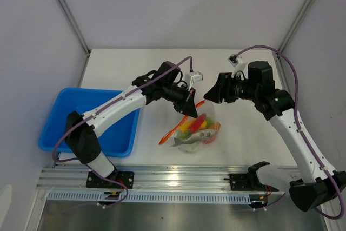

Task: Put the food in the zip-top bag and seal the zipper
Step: Adjust the zipper food storage bag at the center of the board.

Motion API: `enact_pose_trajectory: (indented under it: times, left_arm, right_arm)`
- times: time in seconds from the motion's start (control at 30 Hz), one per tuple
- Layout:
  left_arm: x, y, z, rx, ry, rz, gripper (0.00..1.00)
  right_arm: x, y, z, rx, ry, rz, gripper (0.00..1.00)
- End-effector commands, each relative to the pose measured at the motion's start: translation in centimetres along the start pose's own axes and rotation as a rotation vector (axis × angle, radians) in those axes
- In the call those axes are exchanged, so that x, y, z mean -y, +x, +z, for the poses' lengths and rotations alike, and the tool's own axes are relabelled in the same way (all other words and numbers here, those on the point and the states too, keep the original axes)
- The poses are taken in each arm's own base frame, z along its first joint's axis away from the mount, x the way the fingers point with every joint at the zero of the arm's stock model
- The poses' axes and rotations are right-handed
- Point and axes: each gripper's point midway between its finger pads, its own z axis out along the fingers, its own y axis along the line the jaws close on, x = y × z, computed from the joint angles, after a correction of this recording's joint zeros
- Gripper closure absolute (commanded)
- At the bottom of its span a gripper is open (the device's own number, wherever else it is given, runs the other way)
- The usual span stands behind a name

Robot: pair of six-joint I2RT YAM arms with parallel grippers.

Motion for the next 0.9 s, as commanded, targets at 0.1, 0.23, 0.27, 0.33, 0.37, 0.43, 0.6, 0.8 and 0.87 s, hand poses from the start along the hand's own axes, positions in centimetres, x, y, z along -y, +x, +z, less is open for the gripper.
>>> enact_pose_trajectory:
  times: [0.1, 0.23, 0.27, 0.33, 0.37, 0.43, 0.6, 0.8, 0.87]
  left_arm:
    - [4.1, -1.2, -2.6, 0.052, 0.14, 0.108, 1.0]
    - [4.3, -0.2, -2.8, 0.03, 0.221, 0.08, 1.0]
    - [4.2, -0.1, -3.0, 0.033, 0.246, 0.071, 1.0]
    - [3.6, 0.3, -2.9, 0.036, 0.267, 0.045, 0.99]
    - [3.3, 0.3, -3.1, 0.043, 0.272, 0.037, 1.0]
    - [3.4, 0.3, -3.3, 0.043, 0.292, 0.036, 1.0]
    - [2.9, 0.8, -2.9, 0.009, 0.298, 0.022, 1.0]
    - [3.3, 0.5, -3.2, 0.008, 0.323, 0.037, 1.0]
    - [3.1, 0.6, -3.2, 0.002, 0.323, 0.032, 0.99]
  right_arm:
    - [-1.8, -0.5, -0.7, 0.065, -0.144, -0.162, 0.39]
    - [-2.6, 0.4, -1.1, 0.059, -0.23, -0.183, 0.45]
    - [-2.6, 1.0, -1.0, 0.045, -0.254, -0.178, 0.48]
    - [-3.4, 1.6, -1.3, 0.023, -0.343, -0.165, 0.52]
    - [-3.5, 2.1, -1.2, 0.007, -0.363, -0.151, 0.53]
    - [-3.7, 3.0, -1.2, -0.02, -0.404, -0.133, 0.53]
    - [-3.8, 4.0, -1.2, -0.037, -0.434, -0.126, 0.52]
    - [-2.9, 4.3, -0.1, -0.044, -0.432, -0.121, 0.53]
    - [-2.7, 3.8, 0.2, -0.033, -0.419, -0.134, 0.53]
